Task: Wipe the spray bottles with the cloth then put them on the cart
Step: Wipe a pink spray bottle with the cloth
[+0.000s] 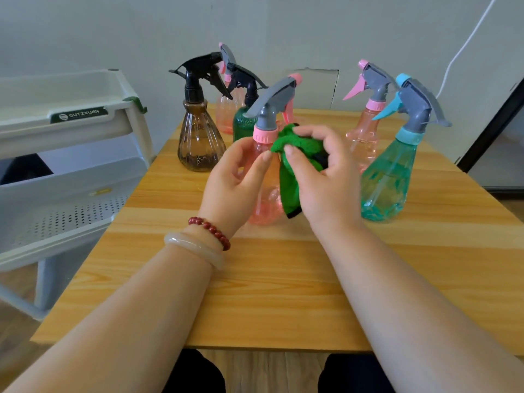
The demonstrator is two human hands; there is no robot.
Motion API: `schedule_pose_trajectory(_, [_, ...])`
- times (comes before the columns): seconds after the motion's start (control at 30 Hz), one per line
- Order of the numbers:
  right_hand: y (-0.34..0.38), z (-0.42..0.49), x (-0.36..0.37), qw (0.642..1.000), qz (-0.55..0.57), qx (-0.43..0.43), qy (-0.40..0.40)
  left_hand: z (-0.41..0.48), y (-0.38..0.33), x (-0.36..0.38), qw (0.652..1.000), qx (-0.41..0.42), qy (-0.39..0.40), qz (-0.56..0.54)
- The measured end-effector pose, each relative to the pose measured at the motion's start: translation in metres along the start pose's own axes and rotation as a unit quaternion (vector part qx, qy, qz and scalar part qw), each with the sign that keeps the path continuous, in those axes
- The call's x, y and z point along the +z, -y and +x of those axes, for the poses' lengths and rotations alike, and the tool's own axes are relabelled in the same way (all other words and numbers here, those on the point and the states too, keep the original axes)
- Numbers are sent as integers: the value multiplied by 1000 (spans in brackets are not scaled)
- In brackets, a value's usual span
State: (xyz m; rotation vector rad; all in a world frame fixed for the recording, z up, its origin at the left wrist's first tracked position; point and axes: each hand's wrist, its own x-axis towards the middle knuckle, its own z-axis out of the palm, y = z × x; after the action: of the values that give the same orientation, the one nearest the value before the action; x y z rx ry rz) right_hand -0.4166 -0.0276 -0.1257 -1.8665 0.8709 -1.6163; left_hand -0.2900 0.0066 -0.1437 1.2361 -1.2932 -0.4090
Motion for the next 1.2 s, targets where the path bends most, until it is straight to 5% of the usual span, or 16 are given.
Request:
schedule_pose_trajectory(0.2, [-25,-13,7,991,-23,98,88,3,11,-7,1000,-2,-12,3])
schedule_pose_trajectory(0.43, [-11,-8,22,1000,17,0,-8,1,10,-3,1000,1,-2,-7])
schedule_pose_trajectory(0.67, [-24,-8,13,988,0,150,38,2,15,-2,1000,7,-4,26])
schedule_pose_trajectory(0.87, [-6,-19,25,1000,19,-15,-11,1,13,-2,1000,22,6,-2])
schedule_pose_trajectory(1.03, [-23,-14,19,991,16,130,9,2,16,-1,1000,11,0,14])
schedule_pose_trajectory(1.2, [-10,-17,27,997,-16,-71,-31,0,12,-2,1000,21,10,-13])
